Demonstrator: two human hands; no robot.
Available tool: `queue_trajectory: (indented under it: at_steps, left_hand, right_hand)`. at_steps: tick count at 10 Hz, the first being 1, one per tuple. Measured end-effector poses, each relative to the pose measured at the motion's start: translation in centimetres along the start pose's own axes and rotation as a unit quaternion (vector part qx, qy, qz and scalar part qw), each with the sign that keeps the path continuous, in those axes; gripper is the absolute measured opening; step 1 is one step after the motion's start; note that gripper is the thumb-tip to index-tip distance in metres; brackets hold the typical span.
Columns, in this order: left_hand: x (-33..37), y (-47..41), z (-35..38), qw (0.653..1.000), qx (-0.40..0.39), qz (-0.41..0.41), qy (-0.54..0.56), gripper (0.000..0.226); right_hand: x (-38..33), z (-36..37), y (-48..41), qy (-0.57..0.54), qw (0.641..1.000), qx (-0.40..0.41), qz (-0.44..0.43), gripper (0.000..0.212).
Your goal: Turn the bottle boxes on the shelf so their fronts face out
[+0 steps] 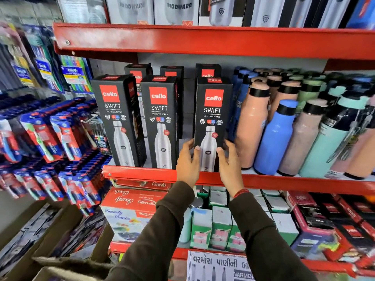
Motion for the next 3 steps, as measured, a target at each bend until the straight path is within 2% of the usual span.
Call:
queue_trajectory:
  at_steps: [1, 2, 3]
  left_hand:
    - [0.3, 0.4, 0.0, 1.000, 0.000, -0.005, 0.012, 0.042]
    - [1.9, 1.2, -0.8, 0.996, 0.066, 0.068, -0.006, 0.045]
    - [7.2, 2.0, -2.6, 0.956, 0.139, 0.249, -0.065, 0.041]
  right_hand:
    - [0.0, -0.4, -0.2, 0.008, 1.000, -0.002, 0.017, 0.039]
    - [-3.3, -2.6, -0.1, -0.020, 0.997, 0.074, -0.021, 0.037]
    - [-11.0, -8.7, -1.5, -0.072, 0.960, 0.219, -0.161, 0.030]
Point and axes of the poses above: each hand's wrist, its own y-axis away from the middle knuckle, its own z-axis out of the palm, x = y × z, the point moved 3 cm from there along -y, towards the middle knuckle, and after that the axes turned 9 degrees about -z, right-handed, at the moved point
